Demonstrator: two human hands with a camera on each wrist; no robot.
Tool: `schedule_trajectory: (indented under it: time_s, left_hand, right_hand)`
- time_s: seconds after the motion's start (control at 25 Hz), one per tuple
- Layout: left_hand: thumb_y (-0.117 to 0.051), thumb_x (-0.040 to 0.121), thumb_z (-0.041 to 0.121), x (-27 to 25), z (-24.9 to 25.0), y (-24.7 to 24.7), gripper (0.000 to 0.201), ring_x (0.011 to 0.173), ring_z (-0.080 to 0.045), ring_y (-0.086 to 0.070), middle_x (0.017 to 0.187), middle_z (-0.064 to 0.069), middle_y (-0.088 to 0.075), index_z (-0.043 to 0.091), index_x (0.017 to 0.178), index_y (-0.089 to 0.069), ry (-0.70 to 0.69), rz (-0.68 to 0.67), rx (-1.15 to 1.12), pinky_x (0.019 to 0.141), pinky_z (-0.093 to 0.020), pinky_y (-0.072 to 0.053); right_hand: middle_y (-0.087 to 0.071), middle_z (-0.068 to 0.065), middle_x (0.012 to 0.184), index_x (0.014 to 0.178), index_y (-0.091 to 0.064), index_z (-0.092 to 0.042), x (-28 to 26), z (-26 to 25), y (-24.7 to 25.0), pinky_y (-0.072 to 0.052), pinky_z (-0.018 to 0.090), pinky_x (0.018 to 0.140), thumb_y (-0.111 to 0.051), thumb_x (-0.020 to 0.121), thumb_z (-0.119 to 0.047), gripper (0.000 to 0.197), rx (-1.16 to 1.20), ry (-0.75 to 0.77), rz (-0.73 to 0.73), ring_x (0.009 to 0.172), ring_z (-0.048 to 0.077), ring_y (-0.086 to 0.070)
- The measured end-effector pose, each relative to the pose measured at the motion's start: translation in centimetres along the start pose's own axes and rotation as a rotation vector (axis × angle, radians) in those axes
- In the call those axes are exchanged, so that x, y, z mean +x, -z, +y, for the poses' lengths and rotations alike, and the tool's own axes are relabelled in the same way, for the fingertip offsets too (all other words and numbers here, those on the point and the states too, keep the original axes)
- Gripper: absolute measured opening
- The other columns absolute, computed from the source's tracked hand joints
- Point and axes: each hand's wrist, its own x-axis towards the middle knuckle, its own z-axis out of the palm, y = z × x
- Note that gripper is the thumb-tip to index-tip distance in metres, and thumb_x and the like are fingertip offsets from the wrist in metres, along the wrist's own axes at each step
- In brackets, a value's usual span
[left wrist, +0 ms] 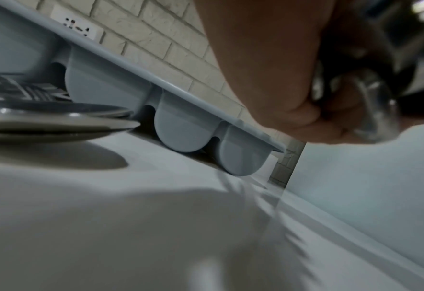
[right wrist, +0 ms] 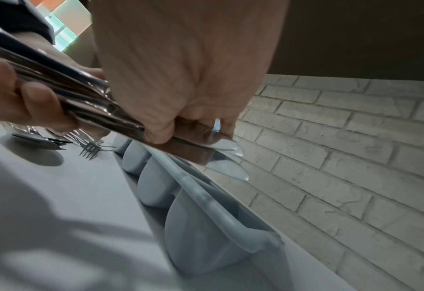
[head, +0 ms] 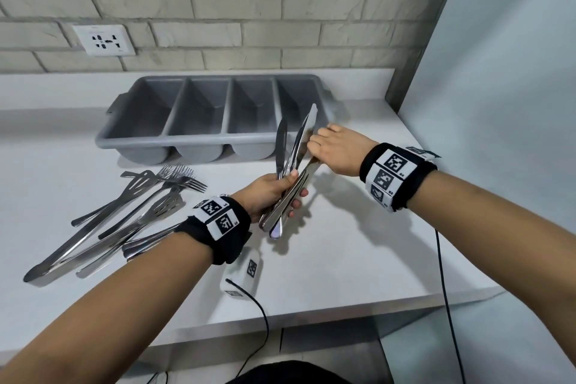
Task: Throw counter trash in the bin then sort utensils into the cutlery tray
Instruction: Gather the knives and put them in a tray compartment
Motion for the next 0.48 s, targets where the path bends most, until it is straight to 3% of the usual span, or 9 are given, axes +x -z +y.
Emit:
schedule_trajectory:
  time_s: [0.08,0.12,0.24,0.32,0.36,0.44,0.48]
  left_hand:
    - [-0.044,0.096,0.022,0.0,-0.1,-0.1,0.020,0.041,-0.006,-0.053,0.069,-0.001,-0.059,0.010,0.084,-0.054,0.006,0.020,-0.012,0.039,-0.019,-0.046]
    - [-0.048,0.095,0.015,-0.1,0.1,-0.2,0.016,0.039,-0.005,-0.051,0.069,-0.002,-0.055,0.010,0.081,-0.053,0.016,0.035,-0.003,0.038,-0.018,-0.044]
    - [-0.049,0.090,-0.002,-0.2,0.3,-0.5,0.020,0.034,-0.006,-0.046,0.061,-0.002,-0.048,0.010,0.073,-0.048,0.032,0.087,-0.052,0.035,-0.016,-0.039]
    - [-0.044,0.090,-0.004,-0.6,0.5,-0.4,0.021,0.033,-0.005,-0.044,0.063,-0.003,-0.043,0.010,0.074,-0.045,0.025,0.096,-0.099,0.035,-0.015,-0.038]
    - [-0.043,0.090,-0.004,-0.8,0.6,-0.3,0.021,0.033,-0.005,-0.044,0.066,-0.003,-0.042,0.011,0.075,-0.044,0.019,0.093,-0.111,0.035,-0.015,-0.038]
    - [-0.040,0.091,-0.003,-1.2,0.9,-0.5,0.020,0.033,-0.004,-0.043,0.065,-0.002,-0.043,0.011,0.078,-0.044,0.015,0.059,-0.123,0.036,-0.014,-0.038]
    - [-0.038,0.091,-0.002,-1.5,1.1,-0.7,0.020,0.032,-0.003,-0.043,0.061,0.000,-0.046,0.012,0.079,-0.044,0.024,0.030,-0.125,0.036,-0.013,-0.038]
  right_hand:
    - [-0.057,0.012,0.124,0.118,-0.051,-0.003,0.3,-0.3,0.6,-0.028,0.042,0.110,-0.033,0.091,-0.004,0.033,0.024,-0.017,-0.132,0.117,0.027,-0.050]
    - [-0.052,0.011,0.131,0.124,-0.047,-0.004,0.4,-0.5,0.8,-0.019,0.043,0.116,-0.031,0.092,-0.004,0.035,0.030,-0.037,-0.174,0.124,0.026,-0.045]
    - [-0.041,0.008,0.141,0.132,-0.042,-0.011,0.4,-0.7,0.4,-0.012,0.045,0.120,-0.043,0.085,0.000,0.048,0.290,-0.164,-0.078,0.137,0.023,-0.032]
    - [-0.032,0.010,0.147,0.140,-0.033,-0.012,0.5,-0.9,-0.2,-0.016,0.037,0.118,-0.052,0.078,-0.002,0.065,0.793,-0.452,0.172,0.140,0.026,-0.026]
    - [-0.031,0.011,0.148,0.143,-0.028,-0.011,0.8,-1.1,-0.5,-0.020,0.034,0.117,-0.057,0.079,-0.011,0.070,1.081,-0.642,0.288,0.139,0.026,-0.028]
    - [-0.045,0.009,0.141,0.139,-0.032,-0.016,1.9,-2.0,-0.7,-0.035,0.043,0.110,-0.064,0.072,-0.044,0.079,1.650,-0.942,0.295,0.128,0.024,-0.046]
    - [-0.058,0.006,0.127,0.127,-0.045,-0.017,2.5,-2.4,-0.7,-0.042,0.045,0.104,-0.062,0.071,-0.054,0.070,1.899,-0.979,0.216,0.115,0.023,-0.057]
